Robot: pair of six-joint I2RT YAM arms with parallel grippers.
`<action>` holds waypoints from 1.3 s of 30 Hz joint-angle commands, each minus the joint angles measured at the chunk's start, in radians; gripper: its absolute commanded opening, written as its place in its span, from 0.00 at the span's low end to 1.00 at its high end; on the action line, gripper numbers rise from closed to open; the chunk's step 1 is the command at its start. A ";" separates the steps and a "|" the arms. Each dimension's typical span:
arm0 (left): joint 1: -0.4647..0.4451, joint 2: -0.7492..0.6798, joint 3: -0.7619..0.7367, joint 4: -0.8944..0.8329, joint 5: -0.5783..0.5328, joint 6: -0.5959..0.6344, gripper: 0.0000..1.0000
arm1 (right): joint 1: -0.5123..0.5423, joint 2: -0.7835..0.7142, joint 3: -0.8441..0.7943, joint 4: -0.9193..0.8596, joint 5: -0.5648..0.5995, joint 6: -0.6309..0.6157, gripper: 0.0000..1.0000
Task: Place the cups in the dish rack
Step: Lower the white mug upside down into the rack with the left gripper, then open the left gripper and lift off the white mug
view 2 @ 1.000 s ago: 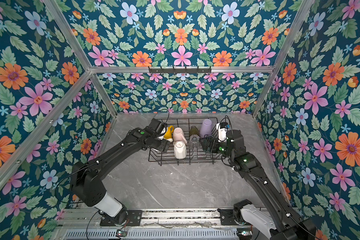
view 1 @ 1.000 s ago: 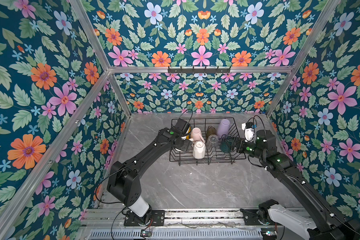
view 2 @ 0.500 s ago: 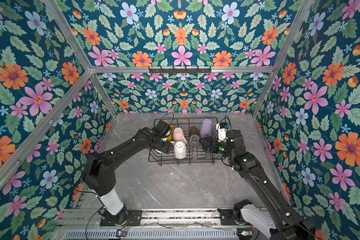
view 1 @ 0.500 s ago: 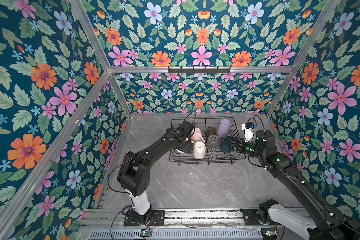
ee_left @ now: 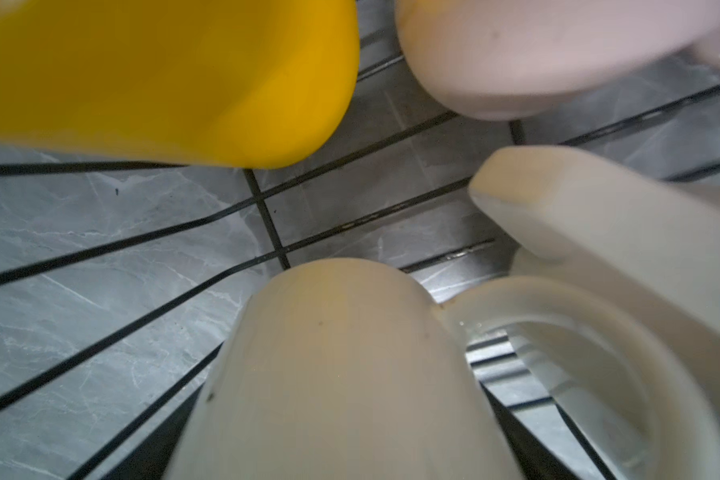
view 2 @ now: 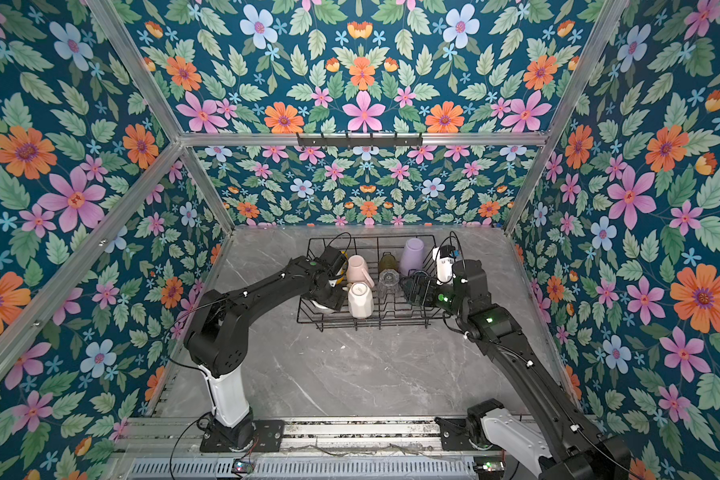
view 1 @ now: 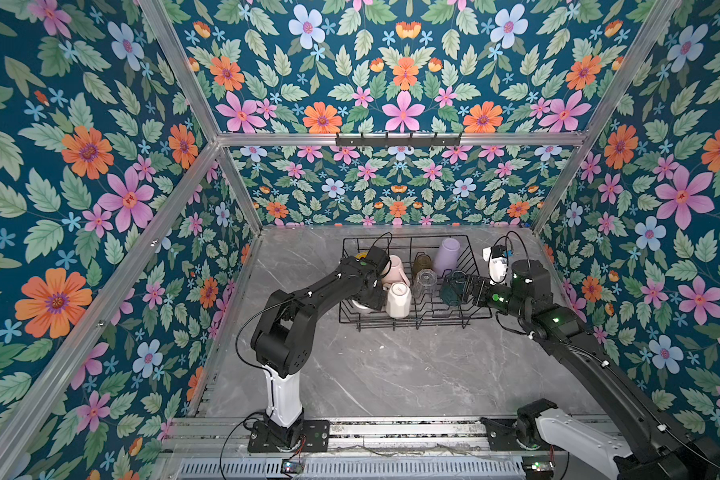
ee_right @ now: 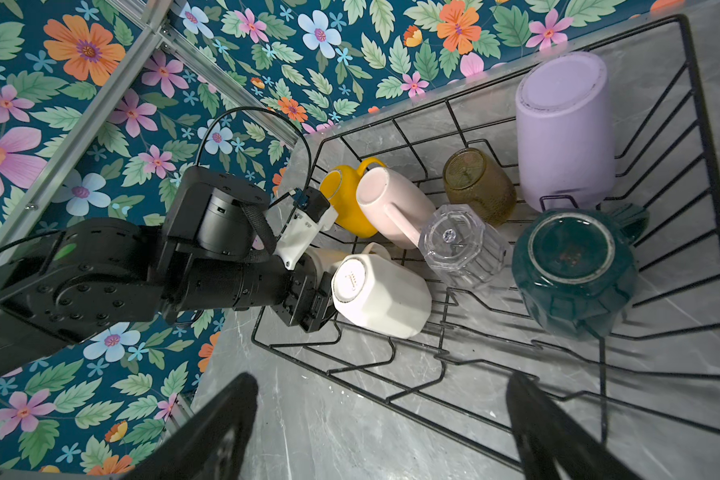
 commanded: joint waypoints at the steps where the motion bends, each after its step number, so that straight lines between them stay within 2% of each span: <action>1: 0.004 0.011 0.003 0.015 -0.002 -0.012 0.23 | 0.000 0.000 0.001 0.025 -0.011 -0.010 0.93; 7: 0.008 0.026 -0.004 0.023 -0.005 -0.016 0.56 | 0.000 -0.003 -0.001 0.024 -0.013 -0.007 0.93; 12: 0.011 0.026 -0.009 0.031 -0.012 -0.022 0.76 | 0.000 0.004 0.002 0.028 -0.017 -0.008 0.93; 15: 0.012 0.014 -0.018 0.044 -0.010 -0.027 0.83 | -0.002 0.008 -0.001 0.030 -0.022 -0.008 0.93; 17: 0.014 0.009 -0.017 0.042 -0.013 -0.028 0.98 | -0.002 0.005 -0.007 0.032 -0.019 -0.004 0.93; 32: 0.020 -0.111 -0.047 0.114 0.008 -0.051 1.00 | -0.018 0.009 0.023 -0.006 -0.002 -0.038 0.93; 35: 0.022 -0.181 -0.082 0.180 -0.023 -0.055 1.00 | -0.022 0.011 0.017 -0.006 0.016 -0.059 0.94; 39: 0.025 -0.317 -0.168 0.312 -0.124 -0.038 1.00 | -0.036 0.024 0.007 -0.021 0.039 -0.078 0.95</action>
